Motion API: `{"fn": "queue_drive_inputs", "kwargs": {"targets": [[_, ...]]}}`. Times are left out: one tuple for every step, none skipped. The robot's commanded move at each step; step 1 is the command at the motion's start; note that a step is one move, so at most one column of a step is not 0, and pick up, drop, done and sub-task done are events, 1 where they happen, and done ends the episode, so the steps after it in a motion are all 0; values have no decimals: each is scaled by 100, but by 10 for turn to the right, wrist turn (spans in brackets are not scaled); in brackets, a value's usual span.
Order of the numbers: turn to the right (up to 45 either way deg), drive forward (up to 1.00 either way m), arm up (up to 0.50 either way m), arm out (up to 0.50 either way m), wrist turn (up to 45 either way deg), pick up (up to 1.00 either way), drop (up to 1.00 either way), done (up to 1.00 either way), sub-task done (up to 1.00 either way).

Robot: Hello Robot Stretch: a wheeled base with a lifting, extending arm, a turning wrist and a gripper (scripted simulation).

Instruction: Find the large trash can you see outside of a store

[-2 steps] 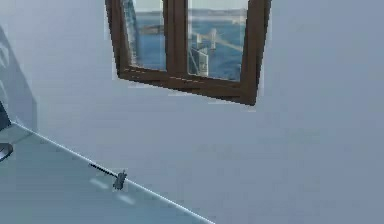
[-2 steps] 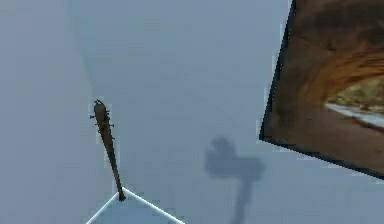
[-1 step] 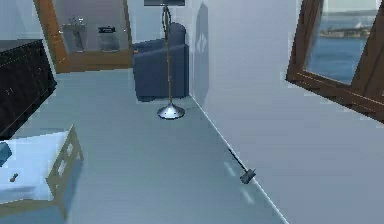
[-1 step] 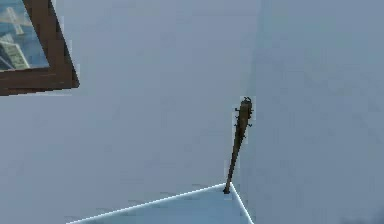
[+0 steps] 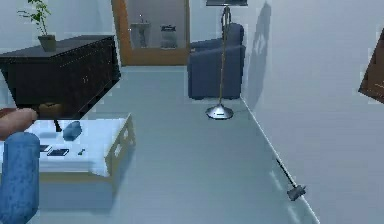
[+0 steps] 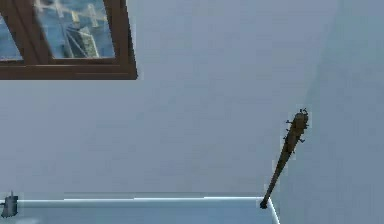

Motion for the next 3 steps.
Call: {"fn": "queue_drive_inputs", "kwargs": {"targets": [[0,100,0,0,0,0,0,0,0],[0,100,0,0,0,0,0,0,0],[-30,0,0,0,0,0,0,0,0]]}}
